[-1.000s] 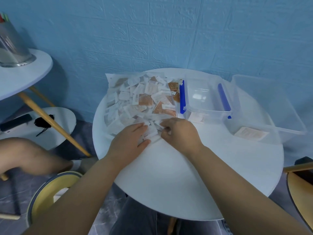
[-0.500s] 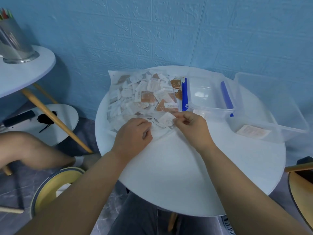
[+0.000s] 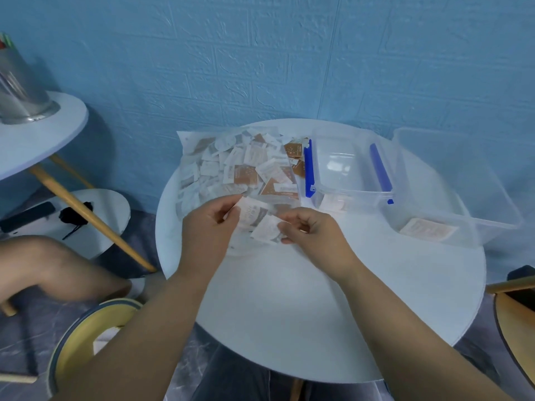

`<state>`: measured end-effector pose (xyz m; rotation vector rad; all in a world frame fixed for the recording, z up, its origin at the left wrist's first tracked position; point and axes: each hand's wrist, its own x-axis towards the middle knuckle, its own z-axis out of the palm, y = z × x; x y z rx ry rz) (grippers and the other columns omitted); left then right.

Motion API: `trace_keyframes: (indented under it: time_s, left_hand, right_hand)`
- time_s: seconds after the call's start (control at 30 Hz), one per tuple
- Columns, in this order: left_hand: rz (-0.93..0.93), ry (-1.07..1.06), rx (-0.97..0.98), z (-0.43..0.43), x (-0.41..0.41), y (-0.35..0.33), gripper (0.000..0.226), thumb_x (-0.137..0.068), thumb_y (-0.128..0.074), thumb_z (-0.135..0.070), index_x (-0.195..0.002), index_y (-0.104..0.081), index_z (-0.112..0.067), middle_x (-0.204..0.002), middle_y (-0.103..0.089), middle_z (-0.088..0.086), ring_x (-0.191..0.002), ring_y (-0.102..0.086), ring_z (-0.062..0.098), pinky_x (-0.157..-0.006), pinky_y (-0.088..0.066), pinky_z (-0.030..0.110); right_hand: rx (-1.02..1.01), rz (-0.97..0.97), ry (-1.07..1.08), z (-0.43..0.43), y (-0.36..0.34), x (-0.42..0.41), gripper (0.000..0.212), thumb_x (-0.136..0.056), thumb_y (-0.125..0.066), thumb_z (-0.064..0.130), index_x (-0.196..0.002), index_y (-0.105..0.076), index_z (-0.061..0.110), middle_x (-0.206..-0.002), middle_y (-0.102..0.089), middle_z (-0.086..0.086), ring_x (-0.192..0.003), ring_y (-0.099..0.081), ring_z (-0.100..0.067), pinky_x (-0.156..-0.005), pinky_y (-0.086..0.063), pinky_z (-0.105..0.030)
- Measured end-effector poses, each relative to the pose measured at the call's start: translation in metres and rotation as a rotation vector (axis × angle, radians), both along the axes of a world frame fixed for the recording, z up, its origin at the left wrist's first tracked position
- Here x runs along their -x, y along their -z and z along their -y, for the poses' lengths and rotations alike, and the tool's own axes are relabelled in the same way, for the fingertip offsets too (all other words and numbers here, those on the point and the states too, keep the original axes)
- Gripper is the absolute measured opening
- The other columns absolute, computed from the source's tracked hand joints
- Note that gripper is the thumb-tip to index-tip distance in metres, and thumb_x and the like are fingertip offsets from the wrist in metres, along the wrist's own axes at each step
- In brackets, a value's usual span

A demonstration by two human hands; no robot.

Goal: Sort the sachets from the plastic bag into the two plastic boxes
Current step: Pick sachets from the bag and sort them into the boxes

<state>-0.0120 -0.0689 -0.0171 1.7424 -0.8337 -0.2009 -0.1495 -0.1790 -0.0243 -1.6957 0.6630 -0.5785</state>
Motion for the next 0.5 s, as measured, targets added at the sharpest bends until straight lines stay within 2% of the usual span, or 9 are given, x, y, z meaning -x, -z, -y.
trace_keyframes:
  time_s: [0.07,0.13,0.23,0.33,0.4,0.5]
  left_hand:
    - [-0.200,0.006,0.056,0.000,0.004,0.002,0.024,-0.088,-0.059,-0.006,-0.096,-0.067,-0.027,-0.094,-0.070,-0.013,-0.086,-0.065,0.002,-0.076,-0.052,0.016]
    - [-0.360,0.024,0.114,0.001,0.009,0.004,0.020,-0.089,-0.057,-0.005,-0.097,-0.066,-0.020,-0.094,-0.071,-0.004,-0.085,-0.067,0.009,-0.069,-0.053,0.017]
    - [-0.464,0.087,0.162,0.004,0.015,0.006,0.019,-0.089,-0.056,-0.002,-0.095,-0.064,-0.018,-0.092,-0.071,-0.002,-0.080,-0.067,0.008,-0.065,-0.051,0.016]
    - [-0.458,0.173,0.129,0.006,0.017,0.008,0.020,-0.090,-0.054,-0.004,-0.099,-0.064,-0.019,-0.094,-0.071,-0.003,-0.084,-0.066,0.006,-0.069,-0.049,0.016]
    - [-0.407,0.234,0.056,0.005,0.016,0.010,0.024,-0.090,-0.056,-0.005,-0.108,-0.063,-0.018,-0.102,-0.070,-0.005,-0.090,-0.065,0.004,-0.072,-0.049,0.014]
    - [-0.296,0.312,-0.049,0.001,0.015,0.012,0.037,-0.085,-0.062,-0.004,-0.110,-0.061,-0.032,-0.106,-0.067,-0.015,-0.095,-0.065,0.004,-0.076,-0.052,0.019]
  right_hand:
    - [0.022,0.027,0.036,-0.002,0.001,-0.005,0.011,-0.086,-0.062,0.006,-0.091,-0.069,0.013,-0.104,-0.067,-0.001,-0.083,-0.063,-0.013,-0.072,-0.057,-0.025]
    - [0.022,0.041,0.052,-0.002,0.002,-0.009,0.009,-0.086,-0.063,0.008,-0.085,-0.067,0.016,-0.105,-0.065,0.005,-0.084,-0.060,-0.006,-0.071,-0.053,-0.018]
    - [0.020,0.024,0.065,-0.003,0.005,-0.013,0.010,-0.087,-0.062,0.010,-0.084,-0.066,0.019,-0.092,-0.067,0.007,-0.077,-0.060,0.000,-0.071,-0.049,-0.013]
    - [-0.090,0.074,0.087,-0.002,0.007,-0.013,0.008,-0.088,-0.059,0.006,-0.087,-0.065,0.012,-0.089,-0.069,-0.004,-0.076,-0.064,-0.008,-0.070,-0.054,-0.019]
    - [-0.135,0.105,0.115,-0.001,0.007,-0.012,0.009,-0.089,-0.058,0.004,-0.087,-0.063,0.011,-0.091,-0.067,-0.006,-0.072,-0.063,-0.005,-0.062,-0.051,-0.015]
    - [-0.148,0.123,0.139,0.000,0.005,-0.009,0.009,-0.090,-0.056,0.005,-0.088,-0.059,0.013,-0.099,-0.063,-0.004,-0.073,-0.062,-0.002,-0.060,-0.050,-0.013]
